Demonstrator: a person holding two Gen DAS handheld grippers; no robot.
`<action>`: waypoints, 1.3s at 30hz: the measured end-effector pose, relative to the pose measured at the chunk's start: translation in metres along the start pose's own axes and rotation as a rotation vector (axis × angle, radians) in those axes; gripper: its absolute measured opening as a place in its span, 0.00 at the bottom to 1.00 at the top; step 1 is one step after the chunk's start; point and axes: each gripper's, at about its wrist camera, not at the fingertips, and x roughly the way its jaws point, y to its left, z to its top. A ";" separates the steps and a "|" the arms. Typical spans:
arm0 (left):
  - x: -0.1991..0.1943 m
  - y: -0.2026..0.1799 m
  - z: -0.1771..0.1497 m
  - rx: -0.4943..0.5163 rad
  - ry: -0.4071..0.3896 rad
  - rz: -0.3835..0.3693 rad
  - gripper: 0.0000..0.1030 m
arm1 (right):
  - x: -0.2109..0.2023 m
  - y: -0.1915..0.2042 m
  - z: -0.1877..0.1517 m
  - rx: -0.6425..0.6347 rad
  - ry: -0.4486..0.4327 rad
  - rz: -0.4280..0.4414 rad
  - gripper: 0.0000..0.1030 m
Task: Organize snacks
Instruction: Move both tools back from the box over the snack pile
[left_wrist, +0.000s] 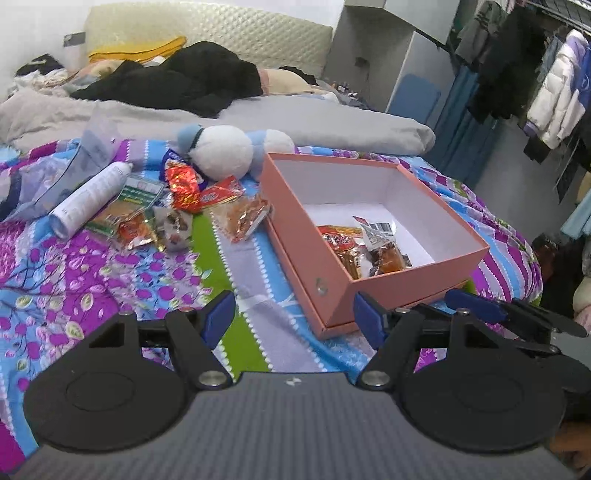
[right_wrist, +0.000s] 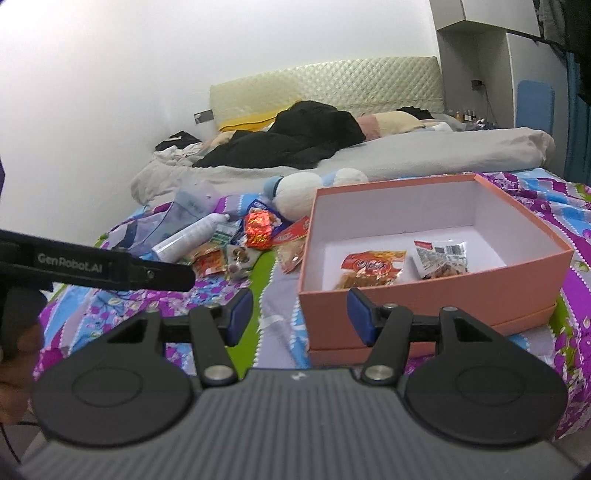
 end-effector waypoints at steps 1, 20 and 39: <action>-0.003 0.002 -0.002 -0.007 -0.001 -0.004 0.73 | -0.001 0.003 -0.002 0.000 0.000 -0.001 0.57; -0.006 0.053 -0.014 -0.082 0.016 0.056 0.77 | 0.016 0.039 -0.013 -0.051 0.048 0.033 0.57; 0.077 0.161 0.017 -0.277 -0.020 0.158 0.83 | 0.122 0.083 -0.003 -0.141 0.090 0.106 0.57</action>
